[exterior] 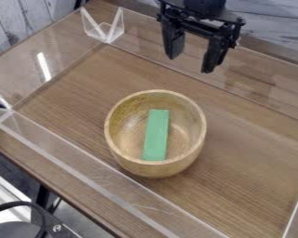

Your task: Remove the green block from inside the brown bowl and put it on the table

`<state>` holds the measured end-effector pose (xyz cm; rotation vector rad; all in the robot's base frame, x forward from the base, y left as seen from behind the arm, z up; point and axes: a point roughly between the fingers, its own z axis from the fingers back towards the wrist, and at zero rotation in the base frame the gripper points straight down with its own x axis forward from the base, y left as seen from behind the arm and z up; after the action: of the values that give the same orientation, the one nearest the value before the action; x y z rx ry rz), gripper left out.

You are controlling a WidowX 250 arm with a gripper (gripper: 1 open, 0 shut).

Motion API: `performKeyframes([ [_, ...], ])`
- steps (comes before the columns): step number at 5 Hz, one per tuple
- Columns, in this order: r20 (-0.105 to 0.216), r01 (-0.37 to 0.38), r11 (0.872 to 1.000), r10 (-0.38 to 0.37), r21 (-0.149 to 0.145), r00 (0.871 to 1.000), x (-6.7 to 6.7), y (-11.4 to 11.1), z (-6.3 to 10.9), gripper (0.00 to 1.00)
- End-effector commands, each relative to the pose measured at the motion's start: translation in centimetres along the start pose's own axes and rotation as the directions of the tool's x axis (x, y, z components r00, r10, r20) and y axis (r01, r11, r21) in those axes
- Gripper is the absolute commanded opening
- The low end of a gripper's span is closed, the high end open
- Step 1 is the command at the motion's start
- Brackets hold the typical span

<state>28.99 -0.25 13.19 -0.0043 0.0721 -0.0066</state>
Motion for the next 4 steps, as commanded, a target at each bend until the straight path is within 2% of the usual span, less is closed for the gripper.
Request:
performKeyframes([
  [1, 0.008, 0.018, 1.000, -0.018, 0.017, 1.000, -0.3, 0.9, -1.2, 1.00],
  [2, 0.002, 0.012, 1.000, -0.012, 0.007, 1.000, -1.2, 1.3, -2.5, 1.00],
  [3, 0.008, -0.019, 1.000, 0.019, -0.017, 1.000, -2.0, 1.6, -3.8, 1.00],
  [4, 0.011, 0.021, 1.000, -0.021, -0.007, 1.000, -4.0, 2.1, -5.3, 1.00],
])
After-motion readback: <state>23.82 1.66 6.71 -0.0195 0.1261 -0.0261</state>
